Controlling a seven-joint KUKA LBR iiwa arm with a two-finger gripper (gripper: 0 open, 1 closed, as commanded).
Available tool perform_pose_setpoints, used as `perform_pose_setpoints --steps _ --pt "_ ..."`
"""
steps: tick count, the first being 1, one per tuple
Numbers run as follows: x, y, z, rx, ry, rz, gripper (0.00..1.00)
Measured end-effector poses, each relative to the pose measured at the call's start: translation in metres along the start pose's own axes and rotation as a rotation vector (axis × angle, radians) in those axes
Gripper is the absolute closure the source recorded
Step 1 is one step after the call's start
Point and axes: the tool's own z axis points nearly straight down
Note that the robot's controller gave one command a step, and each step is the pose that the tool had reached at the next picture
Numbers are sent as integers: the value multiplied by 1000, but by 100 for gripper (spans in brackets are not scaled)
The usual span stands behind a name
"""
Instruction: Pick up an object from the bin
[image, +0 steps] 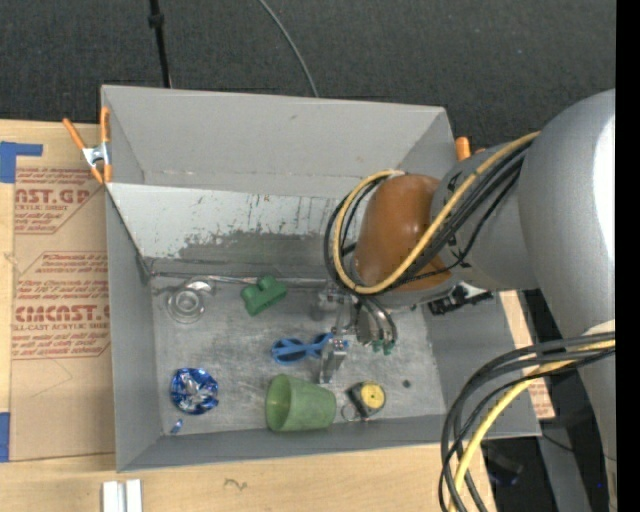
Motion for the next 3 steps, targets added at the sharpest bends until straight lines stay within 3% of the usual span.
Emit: perform_pose_setpoints --steps 1,2,3 --pt "-1 8 -29 0 6 65 0" --pt "15 8 -28 2 11 173 0" --pt "10 5 -1 1 3 146 0"
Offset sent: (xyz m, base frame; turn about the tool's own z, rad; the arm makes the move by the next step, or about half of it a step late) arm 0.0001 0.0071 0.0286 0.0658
